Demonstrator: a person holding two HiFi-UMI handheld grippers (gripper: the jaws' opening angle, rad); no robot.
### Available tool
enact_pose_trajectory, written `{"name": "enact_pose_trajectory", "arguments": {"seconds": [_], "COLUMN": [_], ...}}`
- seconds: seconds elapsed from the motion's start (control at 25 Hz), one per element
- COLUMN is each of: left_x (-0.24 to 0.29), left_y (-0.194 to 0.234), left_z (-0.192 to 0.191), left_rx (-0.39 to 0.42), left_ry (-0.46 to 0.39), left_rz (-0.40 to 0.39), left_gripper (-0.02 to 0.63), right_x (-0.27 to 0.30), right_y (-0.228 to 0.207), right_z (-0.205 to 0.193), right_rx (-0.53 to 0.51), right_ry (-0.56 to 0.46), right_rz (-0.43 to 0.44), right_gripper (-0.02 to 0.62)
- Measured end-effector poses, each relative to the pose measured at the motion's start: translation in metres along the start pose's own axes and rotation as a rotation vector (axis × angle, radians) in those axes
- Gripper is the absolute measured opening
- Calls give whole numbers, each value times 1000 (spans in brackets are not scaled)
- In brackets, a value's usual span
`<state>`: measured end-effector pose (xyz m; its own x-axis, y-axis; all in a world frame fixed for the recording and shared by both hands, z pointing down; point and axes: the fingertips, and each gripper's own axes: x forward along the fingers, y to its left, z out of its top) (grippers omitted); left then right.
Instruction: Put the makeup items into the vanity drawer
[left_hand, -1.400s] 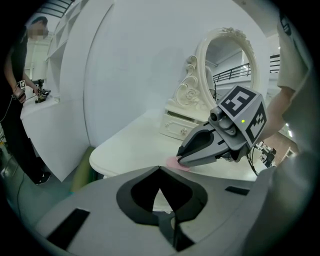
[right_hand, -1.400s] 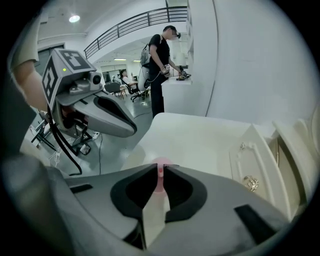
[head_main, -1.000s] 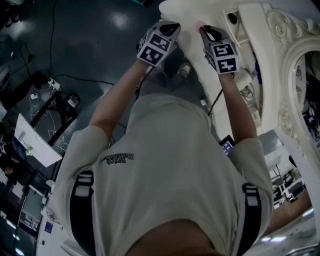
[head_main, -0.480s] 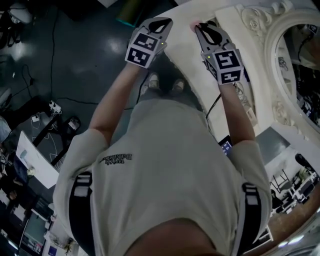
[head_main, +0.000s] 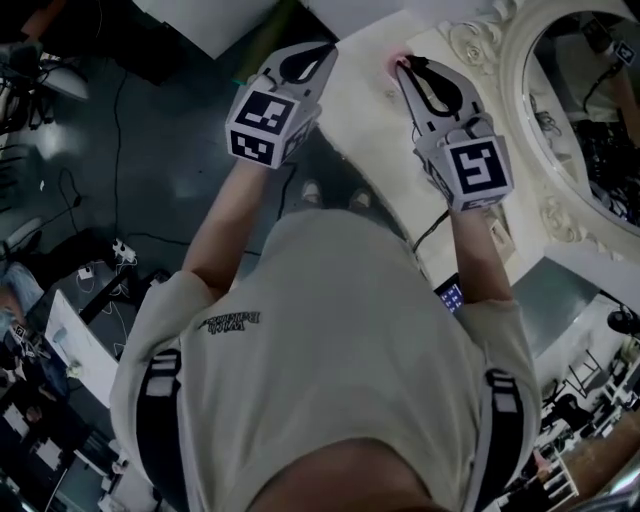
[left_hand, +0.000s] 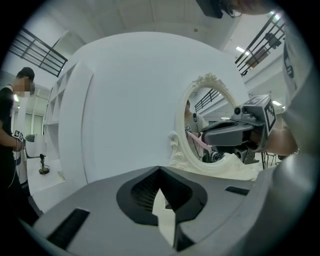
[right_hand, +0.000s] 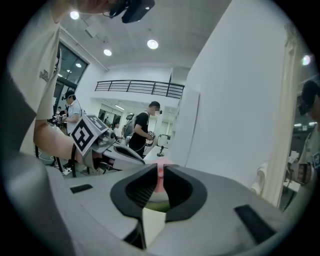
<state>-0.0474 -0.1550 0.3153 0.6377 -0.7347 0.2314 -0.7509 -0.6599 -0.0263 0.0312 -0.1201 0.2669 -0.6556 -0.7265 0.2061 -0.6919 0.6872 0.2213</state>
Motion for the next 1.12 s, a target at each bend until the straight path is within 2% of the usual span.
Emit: {"name": "enact_pose_trajectory", "arguments": {"seconds": [0.2, 0.44, 0.68, 0.92, 1.12], "left_x": [-19, -47, -58, -64, -60], "left_y": [-25, -48, -63, -73, -78], "left_z": [38, 53, 38, 43, 46], "left_rx": [21, 66, 75, 65, 60], "left_ry": [-76, -130, -111, -127, -133], "left_rz": [-10, -8, -26, -33, -41], "left_gripper": [14, 14, 14, 14, 14], "right_x": [-38, -71, -90, -94, -95], "right_y": [1, 17, 29, 43, 39], "right_z": [31, 44, 37, 23, 17], "right_rx": [5, 32, 60, 121, 151], "right_ry": [-98, -158, -161, -151, -147], "right_rz": [-23, -24, 10, 49, 43], "right_gripper": [41, 41, 41, 41, 41]}}
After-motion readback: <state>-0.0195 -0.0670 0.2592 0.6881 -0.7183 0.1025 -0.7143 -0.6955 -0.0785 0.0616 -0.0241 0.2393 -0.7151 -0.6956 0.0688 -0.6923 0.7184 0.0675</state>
